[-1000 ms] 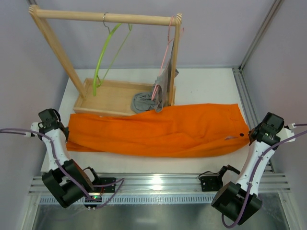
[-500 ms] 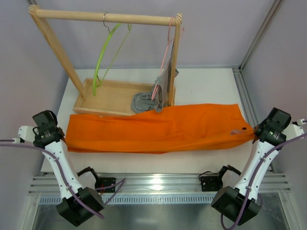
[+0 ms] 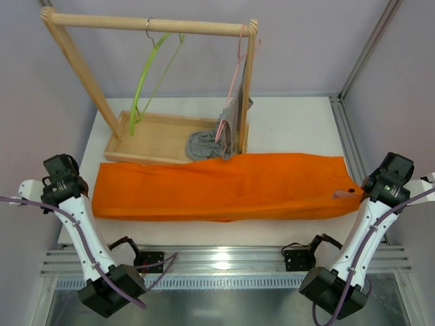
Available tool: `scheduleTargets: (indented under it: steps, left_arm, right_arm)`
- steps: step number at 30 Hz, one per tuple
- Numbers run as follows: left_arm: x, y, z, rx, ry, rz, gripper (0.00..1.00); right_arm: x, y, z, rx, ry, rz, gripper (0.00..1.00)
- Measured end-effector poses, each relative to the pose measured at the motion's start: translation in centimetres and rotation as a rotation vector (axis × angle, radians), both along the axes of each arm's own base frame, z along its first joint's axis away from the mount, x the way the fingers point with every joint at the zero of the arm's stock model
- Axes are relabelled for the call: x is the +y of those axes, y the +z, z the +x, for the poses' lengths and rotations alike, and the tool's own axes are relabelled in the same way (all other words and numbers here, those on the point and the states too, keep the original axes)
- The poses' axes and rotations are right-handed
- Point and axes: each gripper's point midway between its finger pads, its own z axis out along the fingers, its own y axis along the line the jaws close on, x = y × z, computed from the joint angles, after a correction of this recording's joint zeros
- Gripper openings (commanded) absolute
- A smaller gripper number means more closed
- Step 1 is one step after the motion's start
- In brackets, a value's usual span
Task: Place the trousers on the hanger
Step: Fold the trousers
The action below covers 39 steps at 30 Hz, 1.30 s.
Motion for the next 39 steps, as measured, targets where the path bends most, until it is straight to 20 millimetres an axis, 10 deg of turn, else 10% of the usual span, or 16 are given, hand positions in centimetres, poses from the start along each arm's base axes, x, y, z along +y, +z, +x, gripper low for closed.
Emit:
scheduleTargets:
  steps: [13,19,27,39]
  left_arm:
    - [-0.3,-0.1,-0.6,0.045,-0.006,-0.019,0.0]
    - [0.0,-1.3,0.9,0.069,-0.048,-0.064,0.0]
    - [0.1,-4.6,4.0,0.073,-0.116,-0.16,0.0]
    - [-0.1,-7.6,8.6,0.013,-0.209,-0.269,0.0]
  right_arm:
    - [-0.9,3.9,-4.0,0.098,-0.112,-0.112,0.04]
    - [-0.9,3.9,0.4,0.012,0.032,-0.059,0.04]
    - [-0.8,-1.8,8.7,0.143,0.238,0.058,0.04]
    - [-1.3,-5.9,10.8,0.257,0.254,0.066,0.04]
